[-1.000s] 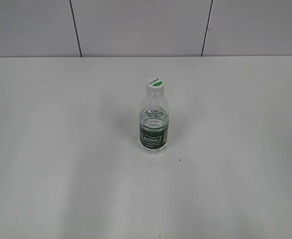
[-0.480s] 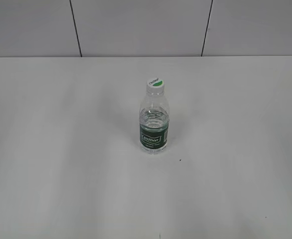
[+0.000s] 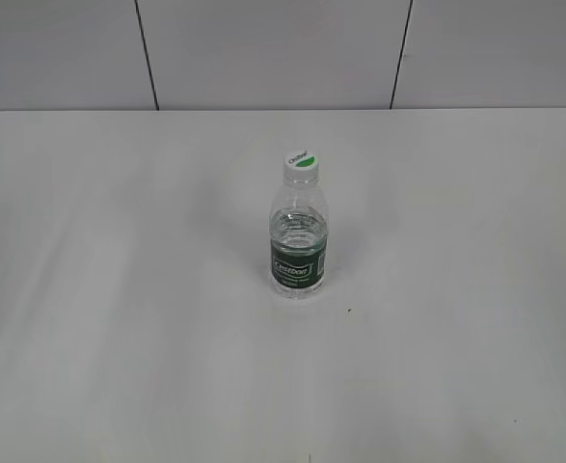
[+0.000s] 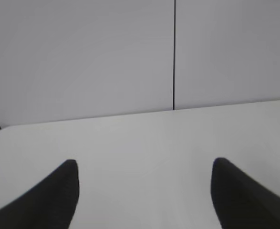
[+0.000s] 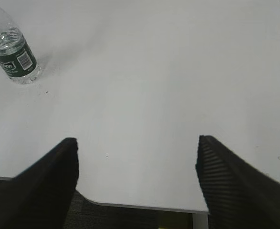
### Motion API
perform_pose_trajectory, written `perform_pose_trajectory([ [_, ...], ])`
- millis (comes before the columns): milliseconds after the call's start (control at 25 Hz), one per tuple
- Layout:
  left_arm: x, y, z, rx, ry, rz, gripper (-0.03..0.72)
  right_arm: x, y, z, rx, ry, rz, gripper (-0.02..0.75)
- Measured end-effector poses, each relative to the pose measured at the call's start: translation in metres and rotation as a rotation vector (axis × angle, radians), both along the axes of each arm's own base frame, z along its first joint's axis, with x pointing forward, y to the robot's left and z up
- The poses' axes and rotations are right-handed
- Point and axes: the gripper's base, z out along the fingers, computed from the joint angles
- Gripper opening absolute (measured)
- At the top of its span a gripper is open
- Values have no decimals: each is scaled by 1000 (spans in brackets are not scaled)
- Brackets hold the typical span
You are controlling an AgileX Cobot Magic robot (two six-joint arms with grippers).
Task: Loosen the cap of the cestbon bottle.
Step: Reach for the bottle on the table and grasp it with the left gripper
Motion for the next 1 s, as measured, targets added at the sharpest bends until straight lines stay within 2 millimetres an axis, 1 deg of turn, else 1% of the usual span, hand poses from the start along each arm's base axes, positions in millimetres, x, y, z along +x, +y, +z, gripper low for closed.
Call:
perform_pose_trajectory([
  [120,12,-3,-19,-9,46,-9,517,0,0,0,0,0,0,587],
  [200,18,-7,-29,21,50,-49,517,0,0,0,0,0,0,587],
  [440,33,-28,-55,111,-46,-282,517,0,0,0,0,0,0,587],
  [560,35,-40,-75,56,-49,-403,517,0,0,0,0,0,0,587],
  [680,35,-49,-98,-6,40,-501,517,0,0,0,0,0,0,587],
  [760,35,-57,-108,-7,75,-599,522,0,0,0,0,0,0,587],
  [880,37,-67,-115,1,92,-740,555,0,0,0,0,0,0,587],
  [1000,43,-73,-115,-18,86,-809,594,0,0,0,0,0,0,587],
])
